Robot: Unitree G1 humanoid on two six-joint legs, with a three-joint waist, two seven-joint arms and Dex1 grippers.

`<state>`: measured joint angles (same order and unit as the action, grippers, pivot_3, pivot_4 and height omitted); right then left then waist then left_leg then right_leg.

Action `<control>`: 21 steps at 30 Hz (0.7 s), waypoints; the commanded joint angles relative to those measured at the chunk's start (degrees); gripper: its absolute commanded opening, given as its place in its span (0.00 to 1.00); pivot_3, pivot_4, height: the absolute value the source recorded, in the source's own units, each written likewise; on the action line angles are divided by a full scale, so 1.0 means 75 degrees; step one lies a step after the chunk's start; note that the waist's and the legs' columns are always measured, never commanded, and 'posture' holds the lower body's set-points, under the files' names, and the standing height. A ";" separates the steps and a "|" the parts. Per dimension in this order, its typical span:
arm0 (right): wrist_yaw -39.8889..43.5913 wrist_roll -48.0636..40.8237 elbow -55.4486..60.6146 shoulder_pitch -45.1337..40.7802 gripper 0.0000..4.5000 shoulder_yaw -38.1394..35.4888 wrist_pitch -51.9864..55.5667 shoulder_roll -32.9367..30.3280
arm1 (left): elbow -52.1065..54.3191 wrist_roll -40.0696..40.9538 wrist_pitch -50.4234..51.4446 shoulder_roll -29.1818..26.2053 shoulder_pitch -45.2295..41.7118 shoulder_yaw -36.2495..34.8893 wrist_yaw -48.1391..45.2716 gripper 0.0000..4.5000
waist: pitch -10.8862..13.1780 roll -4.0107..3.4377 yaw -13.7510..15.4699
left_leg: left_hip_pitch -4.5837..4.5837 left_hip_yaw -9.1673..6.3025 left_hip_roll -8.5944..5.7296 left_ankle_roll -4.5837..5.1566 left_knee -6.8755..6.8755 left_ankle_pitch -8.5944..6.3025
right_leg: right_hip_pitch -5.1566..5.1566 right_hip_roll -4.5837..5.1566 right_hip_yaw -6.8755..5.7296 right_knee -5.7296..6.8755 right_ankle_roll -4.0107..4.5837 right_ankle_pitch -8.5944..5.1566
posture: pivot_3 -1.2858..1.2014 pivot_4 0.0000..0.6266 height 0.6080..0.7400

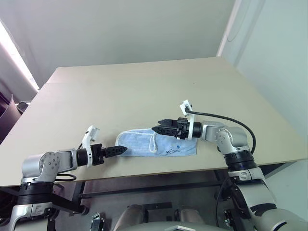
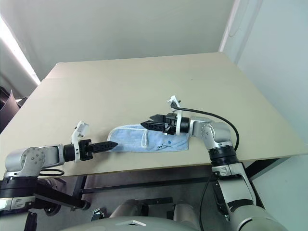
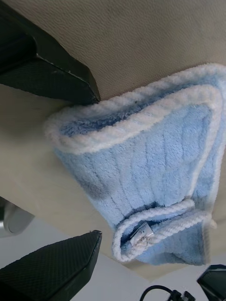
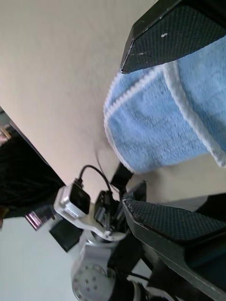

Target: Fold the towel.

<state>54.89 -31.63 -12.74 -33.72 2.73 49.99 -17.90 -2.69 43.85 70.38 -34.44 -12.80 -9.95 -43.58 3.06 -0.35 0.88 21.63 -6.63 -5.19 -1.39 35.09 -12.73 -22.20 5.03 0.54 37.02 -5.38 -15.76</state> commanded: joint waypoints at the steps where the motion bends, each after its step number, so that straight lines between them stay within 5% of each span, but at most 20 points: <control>1: -0.0099 -0.0054 0.0042 -0.0189 1.00 -0.0199 -0.0152 0.0003 | -0.0064 -0.0075 -0.0027 0.0151 -0.0043 0.0404 -0.0134 0.71 | 0.0000 0.0000 -0.0018 | 0.0003 0.0000 0.0000 0.0000 -0.0002 0.0000 | -0.0004 0.0000 0.0000 -0.0001 0.0000 0.0000 | 0.52 0.00 1.00; 10: -0.0263 0.0003 -0.0114 -0.0180 1.00 -0.0164 -0.0309 0.0012 | 0.0013 0.0067 -0.0329 -0.0034 0.0039 -0.0001 -0.0406 0.00 | 0.0000 0.0005 -0.0051 | 0.0123 0.0001 0.0005 0.0023 -0.0016 0.0015 | -0.0121 -0.0015 0.0010 0.0012 -0.0005 0.0025 | 0.52 0.00 1.00; 21: 0.0140 -0.0439 0.0316 0.0171 1.00 -0.0485 -0.0159 -0.0428 | -0.0921 -0.0266 -0.0890 -0.1952 0.0538 -0.1485 -0.0762 0.00 | 0.0007 0.0017 -0.0284 | 0.0118 0.0006 0.0014 0.0021 -0.0030 0.0013 | -0.0137 -0.0027 0.0023 0.0009 0.0020 0.0013 | 0.52 0.00 1.00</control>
<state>54.94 -33.21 -12.66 -32.07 0.44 48.58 -20.89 -8.23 42.78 65.64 -46.27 -8.55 -16.63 -48.18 3.11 -0.22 -1.25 22.52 -6.59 -5.06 -1.24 34.82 -12.64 -23.25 4.80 0.72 37.08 -5.22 -15.67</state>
